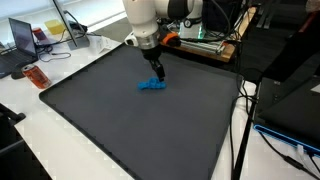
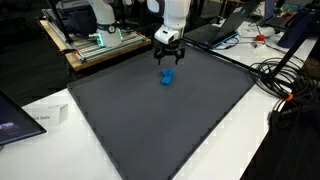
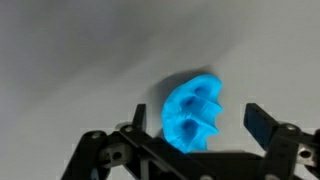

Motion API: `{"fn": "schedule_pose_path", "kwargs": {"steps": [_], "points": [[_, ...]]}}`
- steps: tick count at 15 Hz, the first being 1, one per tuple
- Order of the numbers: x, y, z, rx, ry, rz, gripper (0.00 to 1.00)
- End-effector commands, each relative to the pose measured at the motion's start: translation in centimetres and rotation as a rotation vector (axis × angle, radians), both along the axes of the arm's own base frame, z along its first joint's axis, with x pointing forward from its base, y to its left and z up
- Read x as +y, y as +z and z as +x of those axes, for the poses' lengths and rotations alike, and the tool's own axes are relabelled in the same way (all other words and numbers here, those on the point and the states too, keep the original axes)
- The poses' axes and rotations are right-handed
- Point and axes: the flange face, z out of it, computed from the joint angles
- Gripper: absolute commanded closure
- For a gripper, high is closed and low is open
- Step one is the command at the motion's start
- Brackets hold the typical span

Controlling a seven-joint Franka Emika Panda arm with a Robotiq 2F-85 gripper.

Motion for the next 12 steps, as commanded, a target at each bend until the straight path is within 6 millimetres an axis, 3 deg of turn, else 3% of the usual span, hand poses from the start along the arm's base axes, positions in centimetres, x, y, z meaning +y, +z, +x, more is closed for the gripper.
{"fn": "schedule_pose_path", "kwargs": {"steps": [1, 12], "points": [[-0.4, -0.9, 0.2, -0.012, -0.093, -0.003, 0.00], [-0.9, -3.1, 1.0, -0.064, -0.199, -0.026, 0.00]]}}
